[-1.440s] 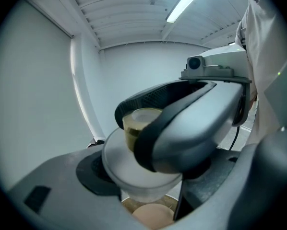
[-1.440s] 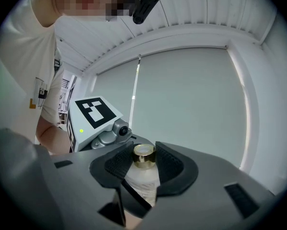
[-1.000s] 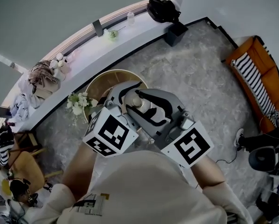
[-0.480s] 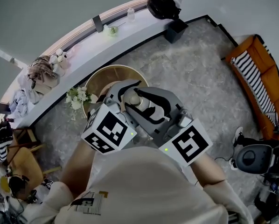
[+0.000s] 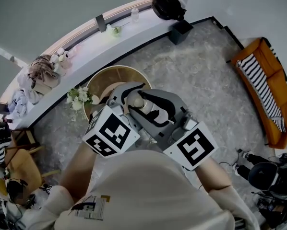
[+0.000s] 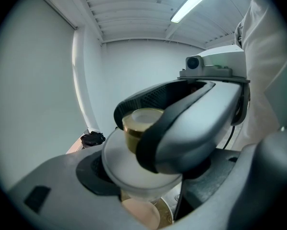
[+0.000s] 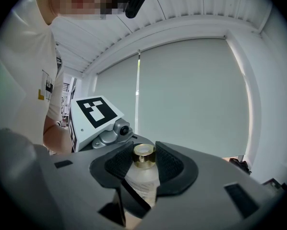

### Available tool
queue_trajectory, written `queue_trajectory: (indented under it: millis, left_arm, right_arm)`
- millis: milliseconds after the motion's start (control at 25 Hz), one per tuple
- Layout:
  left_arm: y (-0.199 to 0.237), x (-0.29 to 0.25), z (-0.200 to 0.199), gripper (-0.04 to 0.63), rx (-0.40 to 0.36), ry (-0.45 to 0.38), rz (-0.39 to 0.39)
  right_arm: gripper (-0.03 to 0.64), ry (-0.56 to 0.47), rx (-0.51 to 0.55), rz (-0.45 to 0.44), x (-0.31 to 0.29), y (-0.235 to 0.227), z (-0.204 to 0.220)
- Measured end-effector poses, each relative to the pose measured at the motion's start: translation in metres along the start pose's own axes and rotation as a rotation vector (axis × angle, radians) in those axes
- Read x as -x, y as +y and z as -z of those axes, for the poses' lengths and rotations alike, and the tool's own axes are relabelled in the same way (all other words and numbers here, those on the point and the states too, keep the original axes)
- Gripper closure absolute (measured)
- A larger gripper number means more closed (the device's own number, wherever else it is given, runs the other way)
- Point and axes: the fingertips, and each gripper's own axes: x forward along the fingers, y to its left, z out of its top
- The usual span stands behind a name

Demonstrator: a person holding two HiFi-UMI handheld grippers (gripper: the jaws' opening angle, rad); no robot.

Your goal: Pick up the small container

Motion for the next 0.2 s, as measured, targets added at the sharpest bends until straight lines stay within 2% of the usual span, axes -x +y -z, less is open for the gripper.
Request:
queue_trajectory:
  millis: [200]
  left_arm:
    - [0.0081, 0.0028, -0.0048, 0.252, 0.008, 0.004, 0.003]
  right_arm:
    - [0.476, -0.002, -0.011, -0.003, -0.0056, -0.0050, -0.0081]
